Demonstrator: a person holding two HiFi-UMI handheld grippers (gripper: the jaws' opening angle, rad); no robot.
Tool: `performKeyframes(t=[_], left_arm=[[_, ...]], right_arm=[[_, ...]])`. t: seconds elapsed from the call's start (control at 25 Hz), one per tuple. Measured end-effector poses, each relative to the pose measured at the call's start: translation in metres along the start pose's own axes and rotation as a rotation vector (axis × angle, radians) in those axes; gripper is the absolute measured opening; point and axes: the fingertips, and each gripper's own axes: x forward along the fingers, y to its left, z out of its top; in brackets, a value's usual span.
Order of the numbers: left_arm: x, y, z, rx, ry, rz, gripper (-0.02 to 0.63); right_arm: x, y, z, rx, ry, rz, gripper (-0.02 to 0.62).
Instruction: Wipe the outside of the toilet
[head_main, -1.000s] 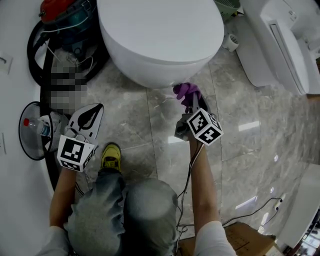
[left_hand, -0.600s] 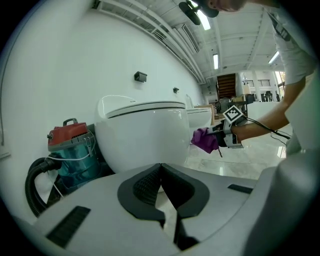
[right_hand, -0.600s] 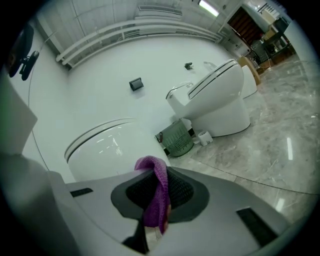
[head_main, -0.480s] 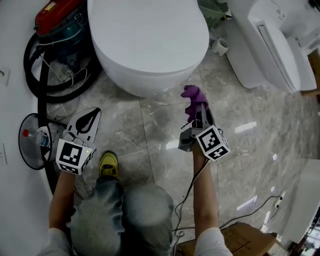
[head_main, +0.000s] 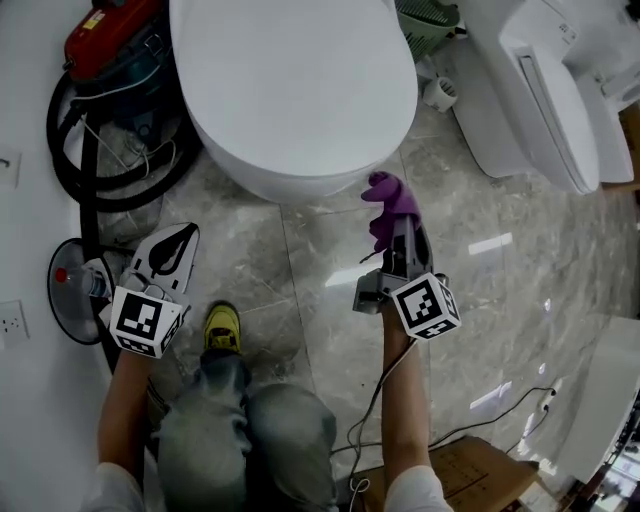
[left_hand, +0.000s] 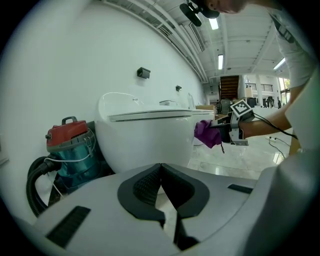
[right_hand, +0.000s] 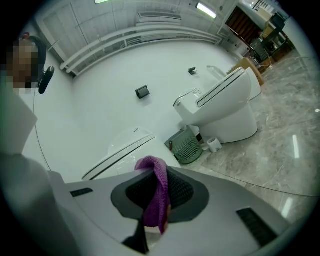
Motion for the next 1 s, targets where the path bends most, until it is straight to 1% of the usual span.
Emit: performKeyframes(t=[0.12,0.24,0.44,0.56,0.64,0.8,1.0], left_arm=[[-0.012,0.004,0.018,-0.025,0.028,-0.002,0.014],[-0.031,0.01,0.037,-0.062,0.063,0.006,0.014],[-0.066,0.018,0.087,-0.089,0.104,0.005,0.014],[-0.084,0.033,0.122,-0.144,0.09,0.035,0.014],[-0.095,0.043,0.149,-0.171,0.079,0.051,0.014],[-0.114,0.055,0.205,-0.175,0.07,0.057,0.014],[-0.139,0.075,0.273,-0.198,0.051,0.072,0.014]], right_arm=[[-0.004,0.015,0.01,0.016,0.024,-0.023,0.057],[-0.009,0.038,0.024,0.008,0.056,-0.039,0.057],[-0.02,0.083,0.058,0.021,0.107,-0.053,0.057],[-0.028,0.12,0.081,-0.003,0.152,-0.037,0.057],[-0.034,0.142,0.097,0.001,0.166,-0.039,0.057],[-0.044,0.189,0.143,0.011,0.143,-0.048,0.057],[-0.05,0.253,0.197,0.059,0.12,-0.024,0.057]])
